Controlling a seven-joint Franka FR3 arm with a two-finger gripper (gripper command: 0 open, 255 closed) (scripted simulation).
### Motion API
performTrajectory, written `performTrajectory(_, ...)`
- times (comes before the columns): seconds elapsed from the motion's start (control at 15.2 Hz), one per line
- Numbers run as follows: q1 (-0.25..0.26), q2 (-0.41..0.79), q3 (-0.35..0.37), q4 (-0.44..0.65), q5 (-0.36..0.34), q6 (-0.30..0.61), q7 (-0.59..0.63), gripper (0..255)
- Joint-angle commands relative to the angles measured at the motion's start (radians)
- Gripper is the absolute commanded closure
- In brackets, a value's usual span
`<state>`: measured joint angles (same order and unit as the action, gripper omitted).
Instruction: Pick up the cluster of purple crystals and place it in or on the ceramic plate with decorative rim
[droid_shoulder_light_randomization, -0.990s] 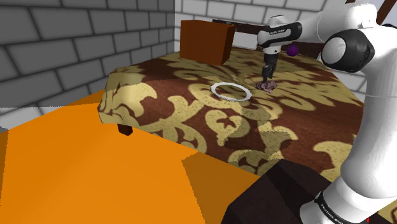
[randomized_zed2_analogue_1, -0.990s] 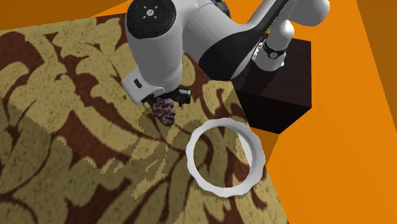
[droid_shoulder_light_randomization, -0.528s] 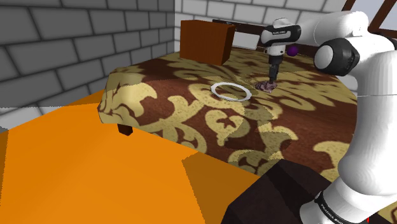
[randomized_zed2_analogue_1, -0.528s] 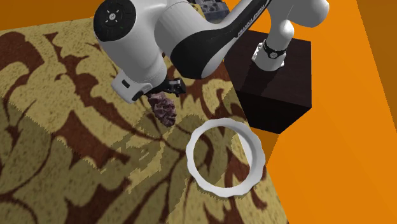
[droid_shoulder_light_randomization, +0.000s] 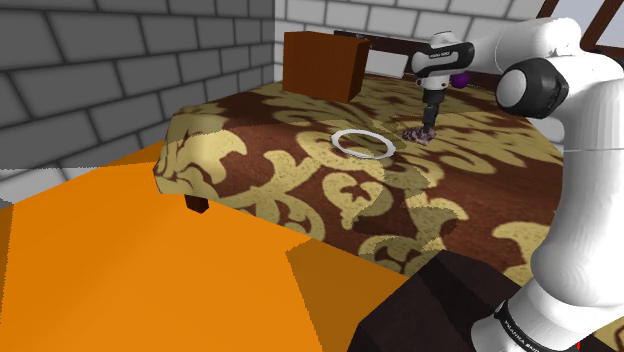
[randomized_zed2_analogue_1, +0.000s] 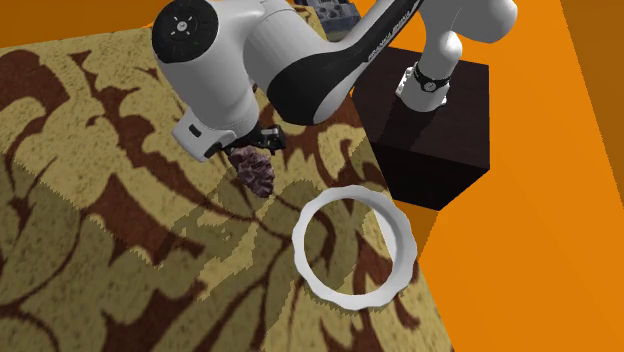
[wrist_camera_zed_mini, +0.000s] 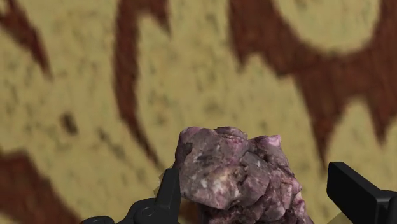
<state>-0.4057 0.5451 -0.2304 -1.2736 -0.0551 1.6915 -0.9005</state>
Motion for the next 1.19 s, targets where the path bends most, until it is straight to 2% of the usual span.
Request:
performTrajectory(0.0, 0.005, 0.011, 0.007, -0.014, 0.007, -0.051, 0.002, 0)
performTrajectory(0.07, 0.005, 0.011, 0.007, -0.014, 0.007, -0.051, 0.003, 0)
performTrajectory(0.13, 0.008, 0.007, 0.007, -0.021, 0.006, -0.050, 0.006, 255)
performTrajectory(0.33, 0.009, 0.000, 0.007, -0.019, 0.005, -0.057, 0.005, 255)
performTrajectory(0.4, 0.018, -0.028, 0.006, -0.088, -0.001, -0.017, 0.016, 255)
performTrajectory(0.59, 0.015, -0.070, 0.000, -0.144, -0.009, 0.000, 0.006, 255)
performTrajectory(0.66, 0.005, -0.054, -0.002, -0.116, -0.005, -0.012, -0.005, 255)
performTrajectory(0.73, 0.006, 0.011, 0.006, -0.014, 0.007, -0.051, 0.002, 255)
performTrajectory(1.12, 0.003, 0.009, 0.004, 0.064, 0.007, -0.130, -0.006, 255)
